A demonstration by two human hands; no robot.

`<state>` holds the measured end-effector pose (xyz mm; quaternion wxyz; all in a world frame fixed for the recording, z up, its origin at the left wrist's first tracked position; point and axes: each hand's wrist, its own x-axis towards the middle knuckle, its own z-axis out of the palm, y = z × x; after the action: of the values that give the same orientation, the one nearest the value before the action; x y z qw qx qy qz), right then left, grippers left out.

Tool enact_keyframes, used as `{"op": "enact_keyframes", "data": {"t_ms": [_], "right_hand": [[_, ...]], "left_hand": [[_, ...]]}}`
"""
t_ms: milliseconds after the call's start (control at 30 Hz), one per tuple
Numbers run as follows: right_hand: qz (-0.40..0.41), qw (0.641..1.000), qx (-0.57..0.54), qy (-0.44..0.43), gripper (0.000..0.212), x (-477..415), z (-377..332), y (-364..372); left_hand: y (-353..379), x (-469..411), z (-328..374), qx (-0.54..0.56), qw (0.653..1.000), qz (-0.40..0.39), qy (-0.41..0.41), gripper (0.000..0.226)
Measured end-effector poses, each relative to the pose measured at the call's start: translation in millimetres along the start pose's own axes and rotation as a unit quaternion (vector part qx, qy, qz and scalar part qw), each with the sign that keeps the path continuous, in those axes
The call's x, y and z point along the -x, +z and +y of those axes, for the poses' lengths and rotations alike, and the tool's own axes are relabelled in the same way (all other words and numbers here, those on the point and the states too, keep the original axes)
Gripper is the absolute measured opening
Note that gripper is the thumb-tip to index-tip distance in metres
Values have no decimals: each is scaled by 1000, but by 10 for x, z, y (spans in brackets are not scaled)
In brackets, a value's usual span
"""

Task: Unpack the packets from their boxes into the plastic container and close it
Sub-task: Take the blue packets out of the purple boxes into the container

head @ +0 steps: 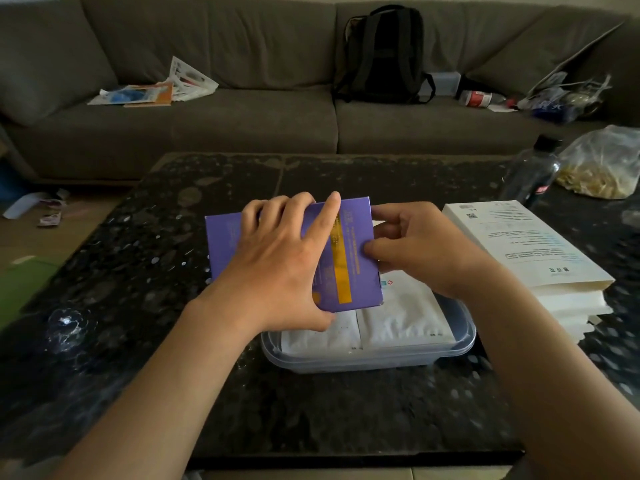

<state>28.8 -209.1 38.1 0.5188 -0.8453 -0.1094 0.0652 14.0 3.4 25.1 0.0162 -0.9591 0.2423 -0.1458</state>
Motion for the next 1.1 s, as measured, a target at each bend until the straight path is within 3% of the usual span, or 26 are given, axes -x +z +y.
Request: {"op": "enact_keyframes", "data": {"t_ms": [100,200,300,500,667,767,1100], "right_hand": [[32,999,20,7,40,-4,-9,22],[98,988,116,13,16,1,-20,13],[100,980,170,16,18,0,-24,26],[85,986,139,30,16,-13,-12,29],[77,984,161,26,29,4,-31,91],[77,980,178,37,24,-16,-26,115],[62,993,83,49,18,-16,-15,88]], "left_hand": [[7,0,-4,0,1000,-1,-12,138],[9,0,-23,-4,1000,-2,-28,137],[9,-7,-22,-10,999,-5,-32,138],[7,1,-26,-10,999,-4,-33,137],[4,7,-13,-26,999,-2,-31,136],[4,3,-8,-31,999,-7,-34,136],[13,1,-21,-18,999,-5,-26,137]]}}
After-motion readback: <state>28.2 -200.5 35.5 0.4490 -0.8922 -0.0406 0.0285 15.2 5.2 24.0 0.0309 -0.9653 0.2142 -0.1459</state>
